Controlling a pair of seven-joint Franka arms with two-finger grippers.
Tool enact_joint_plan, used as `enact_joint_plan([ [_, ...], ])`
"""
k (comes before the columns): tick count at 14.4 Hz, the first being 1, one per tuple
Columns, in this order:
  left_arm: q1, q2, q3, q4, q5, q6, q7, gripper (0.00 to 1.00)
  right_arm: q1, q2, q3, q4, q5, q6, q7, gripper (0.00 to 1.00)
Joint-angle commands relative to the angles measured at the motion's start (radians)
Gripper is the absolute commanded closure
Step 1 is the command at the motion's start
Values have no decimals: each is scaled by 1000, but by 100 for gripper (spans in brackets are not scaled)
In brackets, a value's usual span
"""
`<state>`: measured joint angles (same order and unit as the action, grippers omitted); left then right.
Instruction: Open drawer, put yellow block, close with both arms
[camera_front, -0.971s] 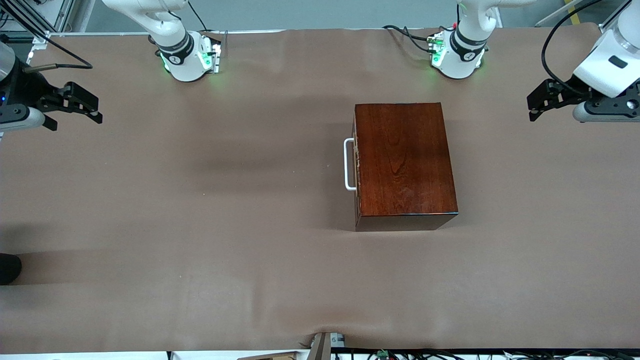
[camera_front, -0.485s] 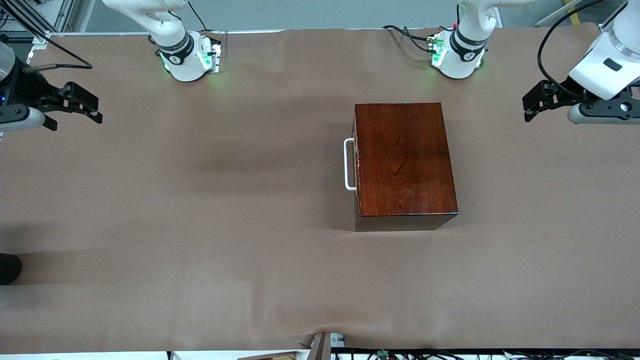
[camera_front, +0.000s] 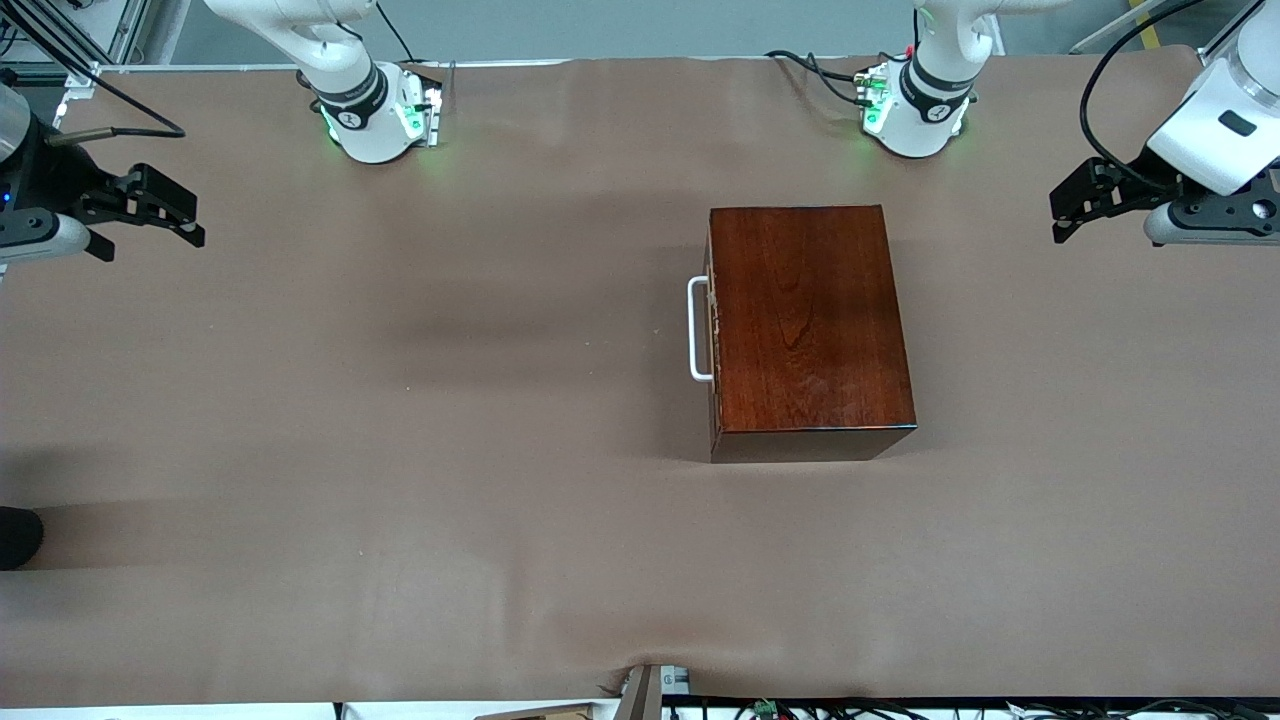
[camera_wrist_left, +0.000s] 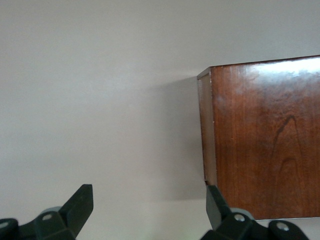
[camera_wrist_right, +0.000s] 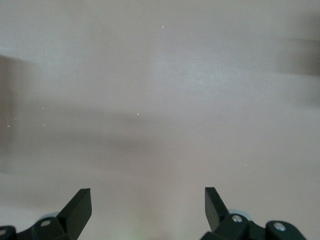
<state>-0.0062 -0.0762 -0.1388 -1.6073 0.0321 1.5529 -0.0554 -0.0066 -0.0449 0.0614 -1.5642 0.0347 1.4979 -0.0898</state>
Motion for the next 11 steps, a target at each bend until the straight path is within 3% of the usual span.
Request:
enact_joint_plan([
  [1, 18, 4, -5, 15, -34, -4, 11, 0, -15, -18, 11, -11, -12, -2, -4, 0],
  [11, 18, 6, -2, 15, -34, -25, -66, 0, -15, -20, 11, -11, -12, -2, -4, 0],
])
